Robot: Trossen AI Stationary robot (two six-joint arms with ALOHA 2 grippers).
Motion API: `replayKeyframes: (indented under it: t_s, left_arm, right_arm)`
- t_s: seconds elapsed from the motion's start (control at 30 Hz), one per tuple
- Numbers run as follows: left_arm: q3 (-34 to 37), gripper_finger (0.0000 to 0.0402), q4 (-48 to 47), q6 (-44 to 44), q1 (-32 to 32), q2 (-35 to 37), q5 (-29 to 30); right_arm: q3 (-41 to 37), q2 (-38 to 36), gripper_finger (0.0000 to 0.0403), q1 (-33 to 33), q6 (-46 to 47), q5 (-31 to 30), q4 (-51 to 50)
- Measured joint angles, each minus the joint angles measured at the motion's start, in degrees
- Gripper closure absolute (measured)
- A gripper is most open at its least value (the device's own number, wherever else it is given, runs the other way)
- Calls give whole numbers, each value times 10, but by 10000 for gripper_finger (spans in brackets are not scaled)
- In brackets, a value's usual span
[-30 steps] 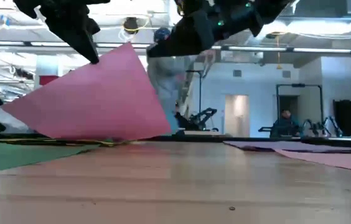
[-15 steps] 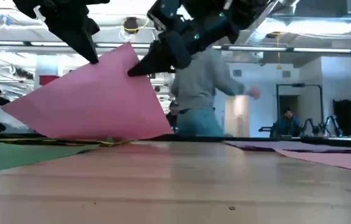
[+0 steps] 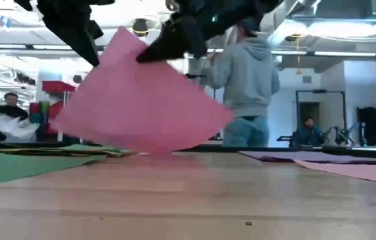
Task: Organize paper
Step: Put the pink paper on top of the other pink paper in the bottom right of the table
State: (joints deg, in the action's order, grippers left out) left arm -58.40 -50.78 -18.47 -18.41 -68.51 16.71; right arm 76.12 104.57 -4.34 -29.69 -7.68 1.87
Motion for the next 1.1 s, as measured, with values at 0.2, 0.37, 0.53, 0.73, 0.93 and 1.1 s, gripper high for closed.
replayKeyframes:
  t_s: [0.2, 0.37, 0.53, 0.73, 0.93, 1.1]
  left_arm:
    - [-53, 401, -5, 14, -54, 45, 57]
    - [-61, 401, 17, 34, -116, 94, 224]
    - [-61, 401, -2, 3, -155, 116, 366]
    - [-61, 401, -13, -7, -165, 119, 401]
    - [-60, 401, -13, -5, -165, 115, 405]
    - [-60, 401, -13, -18, -165, 115, 408]
  right_arm:
    - [0, -78, 403, -24, 15, -55, -61]
    - [0, -175, 403, -58, 83, -124, -138]
    - [0, -278, 403, -106, 188, -248, -215]
    - [1, -383, 403, -166, 381, -326, -280]
    - [0, -405, 403, -232, 572, -356, -385]
    - [0, -401, 403, -279, 722, -357, -426]
